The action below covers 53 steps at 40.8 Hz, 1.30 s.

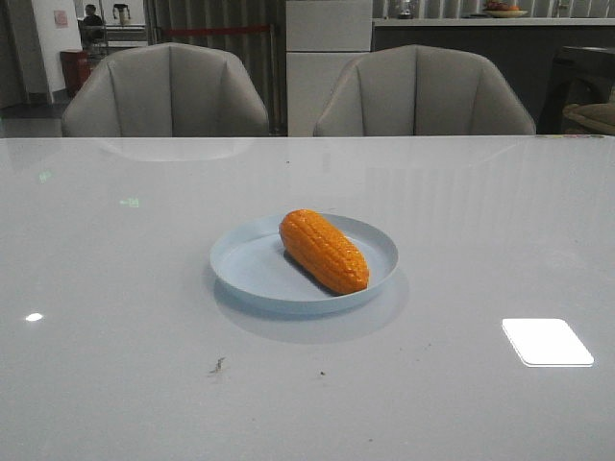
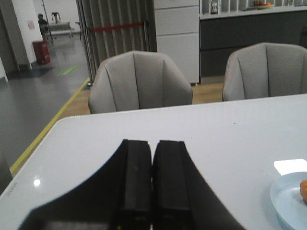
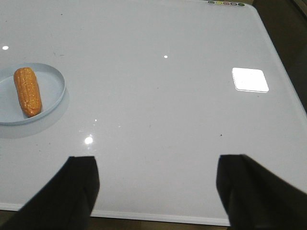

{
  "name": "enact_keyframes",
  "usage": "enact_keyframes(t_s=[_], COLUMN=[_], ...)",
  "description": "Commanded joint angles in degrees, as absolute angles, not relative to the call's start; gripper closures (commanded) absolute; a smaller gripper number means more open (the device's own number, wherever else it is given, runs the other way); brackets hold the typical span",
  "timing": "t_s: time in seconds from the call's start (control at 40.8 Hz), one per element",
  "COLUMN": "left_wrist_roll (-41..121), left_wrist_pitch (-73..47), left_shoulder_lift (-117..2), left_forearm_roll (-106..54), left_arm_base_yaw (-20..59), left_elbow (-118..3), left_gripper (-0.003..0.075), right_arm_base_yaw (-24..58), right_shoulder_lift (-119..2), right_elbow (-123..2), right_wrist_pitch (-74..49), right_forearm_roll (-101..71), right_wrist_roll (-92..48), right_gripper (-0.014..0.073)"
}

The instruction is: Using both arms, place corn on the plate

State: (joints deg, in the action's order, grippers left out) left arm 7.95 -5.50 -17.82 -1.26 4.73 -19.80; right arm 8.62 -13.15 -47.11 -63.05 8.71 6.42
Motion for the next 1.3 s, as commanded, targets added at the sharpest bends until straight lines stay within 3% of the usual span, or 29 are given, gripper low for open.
enact_keyframes(t_s=[0.0,0.27,0.637,0.76,1.275], left_wrist_roll=[7.5,7.5,7.5,7.5,7.5], left_wrist_pitch=[3.2,3.4,6.8,2.2,2.1], left_shoulder_lift=[-13.4,1.7,1.3,1.3,1.2], left_forearm_roll=[0.0,0.8,0.8,0.7,0.0], left_arm_base_yaw=[4.8,4.6,4.4,4.4,4.4], left_elbow=[-16.8,-8.5,2.6,2.5,2.5], left_gripper=[0.0624,0.0624,0.0624,0.0624,0.0624], right_arm_base_yaw=[8.3,8.3,8.3,8.3,8.3], right_shoulder_lift=[-14.4,-14.4,-14.4,-14.4,-14.4], right_elbow=[-48.4,-48.4,-48.4,-48.4,-48.4], right_wrist_pitch=[-58.9,-58.9,-59.3,-59.3,-59.3], right_forearm_roll=[9.9,9.9,9.8,9.8,9.8], right_wrist_roll=[6.5,6.5,6.5,6.5,6.5], right_gripper=[-0.0014,-0.0014,-0.0014,-0.0014,-0.0014])
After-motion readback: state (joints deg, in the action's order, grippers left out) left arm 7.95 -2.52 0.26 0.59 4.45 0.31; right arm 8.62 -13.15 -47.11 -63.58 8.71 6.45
